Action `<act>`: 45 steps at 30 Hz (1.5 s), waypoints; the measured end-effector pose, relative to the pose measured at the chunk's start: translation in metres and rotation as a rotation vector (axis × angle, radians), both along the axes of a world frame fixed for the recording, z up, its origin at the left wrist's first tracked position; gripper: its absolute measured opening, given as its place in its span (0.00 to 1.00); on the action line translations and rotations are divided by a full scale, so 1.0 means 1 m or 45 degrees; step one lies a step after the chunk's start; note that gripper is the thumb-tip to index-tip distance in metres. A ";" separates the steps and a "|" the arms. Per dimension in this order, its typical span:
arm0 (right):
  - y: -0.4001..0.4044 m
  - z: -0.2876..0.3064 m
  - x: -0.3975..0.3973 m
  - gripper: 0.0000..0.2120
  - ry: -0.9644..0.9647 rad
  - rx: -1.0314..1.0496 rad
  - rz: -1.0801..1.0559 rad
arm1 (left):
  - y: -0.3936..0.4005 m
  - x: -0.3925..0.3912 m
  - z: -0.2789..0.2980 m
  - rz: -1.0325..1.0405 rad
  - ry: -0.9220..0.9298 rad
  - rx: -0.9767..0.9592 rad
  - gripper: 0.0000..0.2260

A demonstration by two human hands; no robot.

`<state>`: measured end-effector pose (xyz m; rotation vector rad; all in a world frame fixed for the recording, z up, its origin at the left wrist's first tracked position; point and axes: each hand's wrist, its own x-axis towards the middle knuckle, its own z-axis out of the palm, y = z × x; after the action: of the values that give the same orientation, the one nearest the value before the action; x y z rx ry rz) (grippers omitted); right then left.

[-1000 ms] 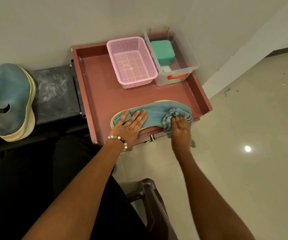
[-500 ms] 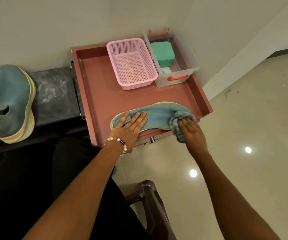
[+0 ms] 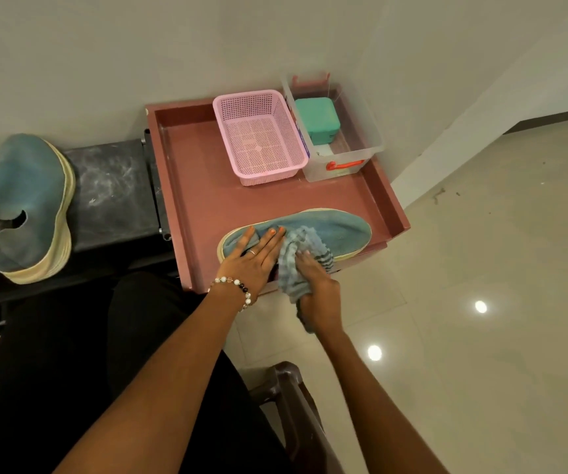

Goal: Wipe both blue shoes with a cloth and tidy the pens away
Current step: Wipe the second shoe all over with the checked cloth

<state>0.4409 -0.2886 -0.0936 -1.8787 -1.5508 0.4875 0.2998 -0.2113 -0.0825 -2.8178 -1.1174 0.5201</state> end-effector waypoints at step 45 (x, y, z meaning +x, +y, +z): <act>0.034 0.001 -0.100 0.33 -0.183 -0.195 0.079 | 0.024 -0.043 0.027 0.921 -0.877 -0.551 0.17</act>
<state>0.3409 -0.2549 -0.0922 -2.0241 -1.7122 0.5221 0.2566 -0.1872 -0.0552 -2.9316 -2.4485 -0.2815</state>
